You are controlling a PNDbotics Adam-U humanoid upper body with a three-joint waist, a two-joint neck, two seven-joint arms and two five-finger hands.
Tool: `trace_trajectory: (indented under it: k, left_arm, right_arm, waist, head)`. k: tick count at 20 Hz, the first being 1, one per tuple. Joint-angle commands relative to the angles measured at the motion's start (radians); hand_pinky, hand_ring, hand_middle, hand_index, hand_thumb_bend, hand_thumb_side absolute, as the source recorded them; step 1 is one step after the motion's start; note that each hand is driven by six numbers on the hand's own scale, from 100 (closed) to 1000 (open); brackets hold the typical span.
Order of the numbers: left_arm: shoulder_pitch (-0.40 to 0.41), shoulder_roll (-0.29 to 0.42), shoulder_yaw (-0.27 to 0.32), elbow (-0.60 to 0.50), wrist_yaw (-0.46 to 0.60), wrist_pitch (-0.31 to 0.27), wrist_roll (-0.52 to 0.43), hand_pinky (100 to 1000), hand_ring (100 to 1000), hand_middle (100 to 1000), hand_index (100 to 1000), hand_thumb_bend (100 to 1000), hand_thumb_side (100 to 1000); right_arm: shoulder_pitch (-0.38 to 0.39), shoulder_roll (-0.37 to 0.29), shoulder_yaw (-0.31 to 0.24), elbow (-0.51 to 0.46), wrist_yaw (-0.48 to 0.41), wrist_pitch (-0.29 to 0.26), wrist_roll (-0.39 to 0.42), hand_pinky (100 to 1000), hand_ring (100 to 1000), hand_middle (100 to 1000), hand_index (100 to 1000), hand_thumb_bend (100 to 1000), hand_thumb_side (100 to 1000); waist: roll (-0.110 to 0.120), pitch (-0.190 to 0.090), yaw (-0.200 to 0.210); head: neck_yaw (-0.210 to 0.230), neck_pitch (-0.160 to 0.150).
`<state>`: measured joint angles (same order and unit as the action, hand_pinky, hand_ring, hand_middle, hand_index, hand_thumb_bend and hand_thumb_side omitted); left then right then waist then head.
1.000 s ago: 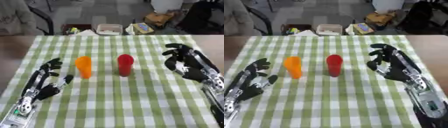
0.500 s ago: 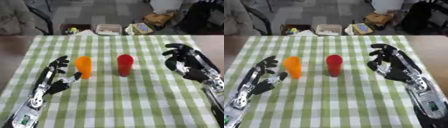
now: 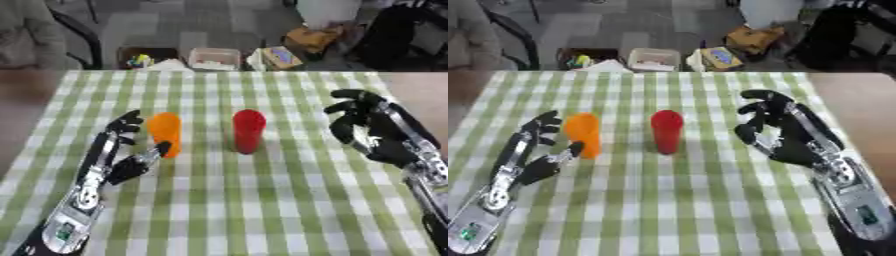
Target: Pour the contents of one cup into another cup.
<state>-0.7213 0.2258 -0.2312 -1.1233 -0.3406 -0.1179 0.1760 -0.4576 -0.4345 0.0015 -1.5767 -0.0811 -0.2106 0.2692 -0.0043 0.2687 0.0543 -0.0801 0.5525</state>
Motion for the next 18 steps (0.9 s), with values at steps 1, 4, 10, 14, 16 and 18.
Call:
trace_trajectory:
  k: [1, 4, 10, 14, 16, 18]
  left_arm:
    - [-0.031, 0.003, -0.002, 0.006, -0.017, -0.007, 0.007, 689, 795, 776, 936, 635, 543]
    - [-0.042, 0.000, -0.003, 0.022, -0.029, -0.011, 0.010, 688, 793, 775, 937, 648, 542]
    - [-0.057, -0.004, 0.000, 0.051, -0.045, -0.020, 0.021, 685, 789, 769, 937, 646, 539]
    - [-0.063, -0.004, 0.002, 0.062, -0.047, -0.023, 0.029, 678, 779, 755, 935, 649, 539]
    - [-0.066, -0.005, 0.001, 0.066, -0.050, -0.025, 0.035, 677, 778, 752, 935, 648, 537]
    - [-0.069, -0.004, 0.001, 0.070, -0.052, -0.026, 0.039, 675, 774, 743, 935, 643, 536]
  right_arm:
    - [-0.016, -0.015, -0.001, -0.018, -0.011, -0.001, 0.002, 591, 753, 306, 834, 522, 462]
    - [-0.018, -0.014, 0.000, -0.019, -0.012, -0.001, 0.003, 590, 753, 306, 834, 522, 462]
    - [-0.020, -0.011, 0.001, -0.019, -0.013, -0.001, 0.004, 590, 753, 305, 834, 522, 463]
    - [-0.020, -0.010, 0.001, -0.019, -0.014, -0.001, 0.005, 590, 753, 305, 834, 523, 463]
    - [-0.020, -0.010, 0.001, -0.019, -0.014, -0.001, 0.005, 590, 753, 305, 834, 522, 463]
    - [-0.021, -0.009, 0.001, -0.019, -0.015, -0.001, 0.005, 590, 753, 305, 834, 522, 463]
  waist:
    - [-0.002, -0.014, -0.004]
    - [-0.004, -0.012, -0.008]
    - [-0.006, -0.007, -0.017]
    - [-0.007, -0.004, -0.022]
    - [-0.007, -0.004, -0.024]
    - [-0.007, -0.003, -0.026]
  head:
    - [0.004, -0.011]
    - [0.007, -0.011]
    - [0.009, -0.013]
    - [0.009, -0.013]
    - [0.010, -0.013]
    - [0.010, -0.014]
